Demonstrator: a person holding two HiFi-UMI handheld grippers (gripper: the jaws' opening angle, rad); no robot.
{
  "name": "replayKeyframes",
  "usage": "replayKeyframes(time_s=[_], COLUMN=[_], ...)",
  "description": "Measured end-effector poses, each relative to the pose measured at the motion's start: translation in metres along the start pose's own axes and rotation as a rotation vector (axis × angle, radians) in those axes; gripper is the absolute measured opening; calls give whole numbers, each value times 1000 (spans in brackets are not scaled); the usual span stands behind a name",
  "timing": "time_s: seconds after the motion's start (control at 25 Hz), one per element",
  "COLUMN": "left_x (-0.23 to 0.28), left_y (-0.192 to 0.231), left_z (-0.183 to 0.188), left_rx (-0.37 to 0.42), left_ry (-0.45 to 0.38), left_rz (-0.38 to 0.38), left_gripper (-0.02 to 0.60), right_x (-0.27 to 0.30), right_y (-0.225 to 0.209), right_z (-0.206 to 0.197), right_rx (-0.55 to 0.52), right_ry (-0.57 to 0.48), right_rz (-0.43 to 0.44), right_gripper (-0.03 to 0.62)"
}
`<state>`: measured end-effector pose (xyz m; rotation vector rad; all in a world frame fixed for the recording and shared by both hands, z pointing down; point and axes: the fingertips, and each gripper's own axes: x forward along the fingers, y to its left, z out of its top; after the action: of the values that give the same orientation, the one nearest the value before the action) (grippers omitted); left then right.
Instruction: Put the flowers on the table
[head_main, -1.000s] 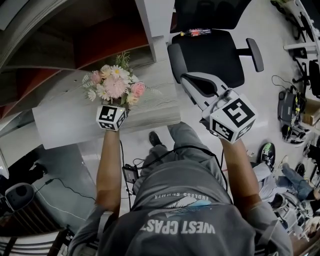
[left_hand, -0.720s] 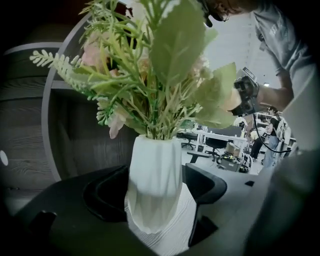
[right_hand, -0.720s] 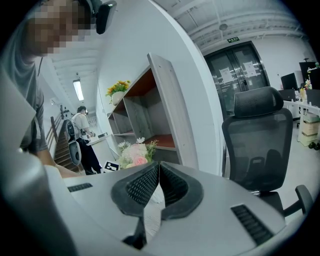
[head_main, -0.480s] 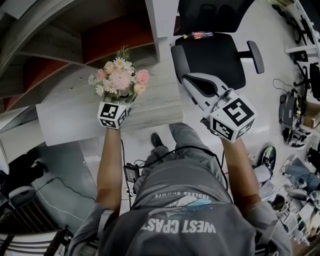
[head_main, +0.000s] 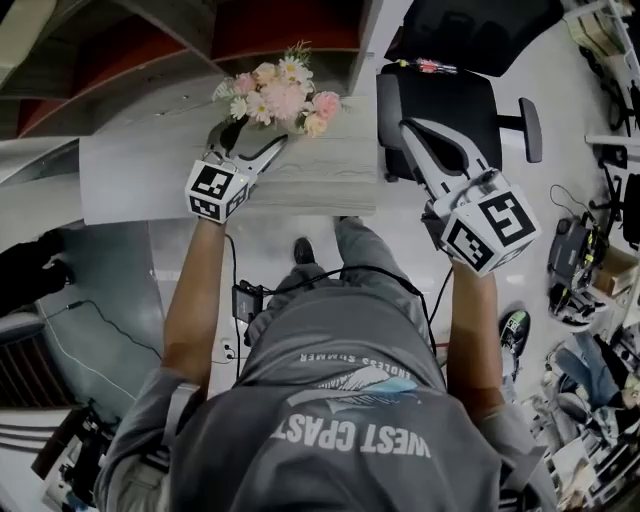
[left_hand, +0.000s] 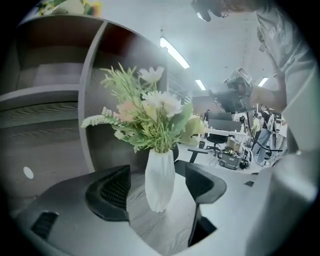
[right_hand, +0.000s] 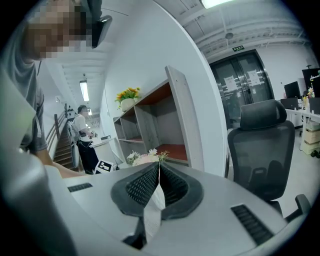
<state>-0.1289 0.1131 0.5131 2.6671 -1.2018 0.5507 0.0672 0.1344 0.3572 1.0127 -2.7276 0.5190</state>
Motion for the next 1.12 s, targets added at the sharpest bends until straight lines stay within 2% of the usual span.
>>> replayKeyframes(time_s=[0.12, 0.24, 0.44, 0.52, 0.64, 0.8, 1.12], left_x=[-27, -54, -113, -137, -169, -205, -267], left_y=[5, 15, 29, 31, 34, 36, 28], left_z=[0, 6, 30, 43, 64, 90, 125], left_rx=[-9, -23, -63, -61, -42, -5, 55], left_ry=[13, -2, -99, -134, -177, -207, -305], left_rz=[15, 42, 121, 152, 185, 208, 237], left_gripper=[321, 247, 74, 36, 18, 16, 15], right_x=[-6, -6, -5, -8, -11, -19, -31], right_y=[8, 16, 42, 55, 73, 87, 117], right_z=[7, 14, 23, 27, 37, 47, 49], right_rx=[-10, -21, -49, -66, -113, -176, -199], right_ry=[-11, -18, -41, -51, -70, -88, -106], right_rz=[-2, 0, 8, 15, 26, -8, -19], right_gripper=[29, 29, 29, 29, 28, 28, 26])
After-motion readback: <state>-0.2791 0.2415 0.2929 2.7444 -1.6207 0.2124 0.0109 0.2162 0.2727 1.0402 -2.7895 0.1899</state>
